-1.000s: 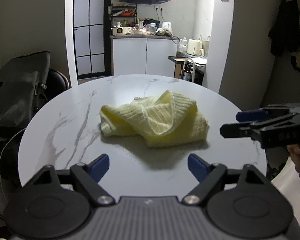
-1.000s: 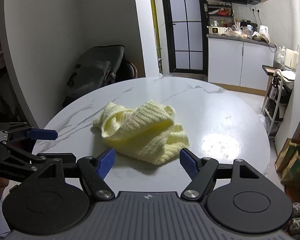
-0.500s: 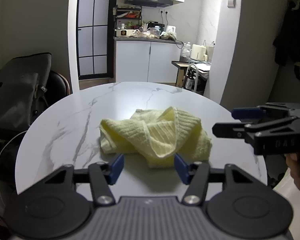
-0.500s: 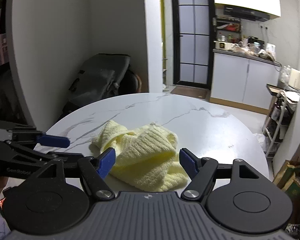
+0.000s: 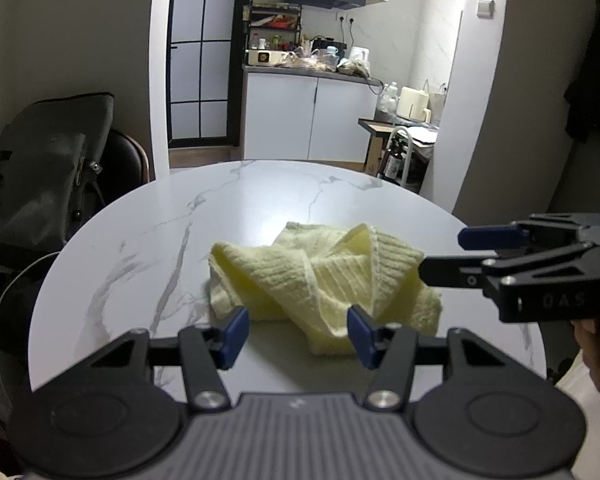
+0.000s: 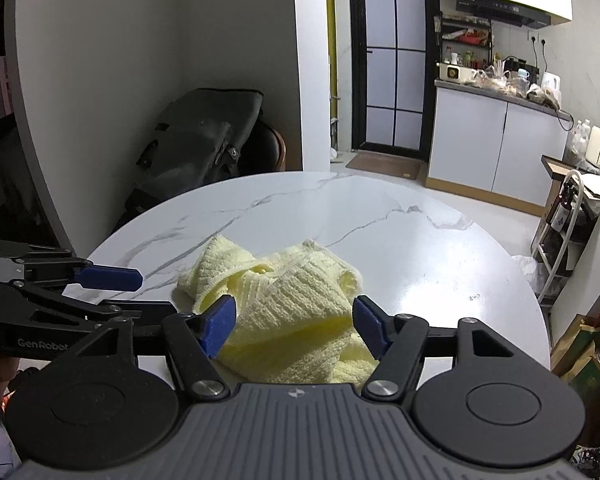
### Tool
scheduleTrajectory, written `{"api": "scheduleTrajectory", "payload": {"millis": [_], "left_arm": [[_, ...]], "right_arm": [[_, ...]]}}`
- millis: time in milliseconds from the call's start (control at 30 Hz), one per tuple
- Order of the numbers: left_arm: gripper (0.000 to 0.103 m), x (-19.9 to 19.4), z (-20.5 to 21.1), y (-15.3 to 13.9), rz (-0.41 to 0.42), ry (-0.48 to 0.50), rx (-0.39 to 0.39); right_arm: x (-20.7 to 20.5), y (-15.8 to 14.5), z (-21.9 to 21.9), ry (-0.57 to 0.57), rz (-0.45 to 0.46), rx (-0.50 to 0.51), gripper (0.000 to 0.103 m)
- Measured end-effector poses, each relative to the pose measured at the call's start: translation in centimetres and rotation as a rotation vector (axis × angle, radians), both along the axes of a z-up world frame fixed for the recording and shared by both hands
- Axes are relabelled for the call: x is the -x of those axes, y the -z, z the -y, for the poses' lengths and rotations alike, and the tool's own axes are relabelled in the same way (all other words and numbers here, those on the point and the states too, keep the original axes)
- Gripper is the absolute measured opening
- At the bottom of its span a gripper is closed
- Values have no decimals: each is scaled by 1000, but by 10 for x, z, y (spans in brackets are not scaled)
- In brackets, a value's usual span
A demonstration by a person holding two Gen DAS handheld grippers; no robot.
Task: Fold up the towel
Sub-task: 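Lower both grippers onto the yellow towel and close on its edges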
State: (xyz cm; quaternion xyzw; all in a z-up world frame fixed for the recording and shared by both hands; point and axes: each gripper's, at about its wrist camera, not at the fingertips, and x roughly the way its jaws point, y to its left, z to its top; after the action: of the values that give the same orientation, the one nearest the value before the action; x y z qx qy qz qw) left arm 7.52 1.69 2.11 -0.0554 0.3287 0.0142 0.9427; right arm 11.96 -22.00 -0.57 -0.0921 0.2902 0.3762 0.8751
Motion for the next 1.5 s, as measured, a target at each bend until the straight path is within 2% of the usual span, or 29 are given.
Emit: {"api": "scheduleTrajectory", "payload": {"millis": [67,333,533,700,767,833,867,1500], "left_arm": [[68,-2,-1,1,-2,-7,6],[69,-13,0,13,-29,-25,22],[58,-18,0,25,-44,-34,67],[57,-22,-1,27,-53,-37,71],[58,-24,-1,27,-55,-35,66],[68,-26,0,27,-55,-34,57],[69,-26,1,27,-52,-33,52],[72,-52,-2,19,-28,-39,13]], "right_arm": [[-2,1,-2,0,-5,8,69],[-8,7,-7,-20,-24,30,70],[-8,8,-15,-59,-7,67,70],[-13,6,-18,-52,-12,66,70],[-17,5,-20,-41,-14,64,70],[-20,5,-22,-33,-16,63,70],[-21,4,-23,-30,-15,62,70],[-47,9,-40,-43,-28,70,70]]}}
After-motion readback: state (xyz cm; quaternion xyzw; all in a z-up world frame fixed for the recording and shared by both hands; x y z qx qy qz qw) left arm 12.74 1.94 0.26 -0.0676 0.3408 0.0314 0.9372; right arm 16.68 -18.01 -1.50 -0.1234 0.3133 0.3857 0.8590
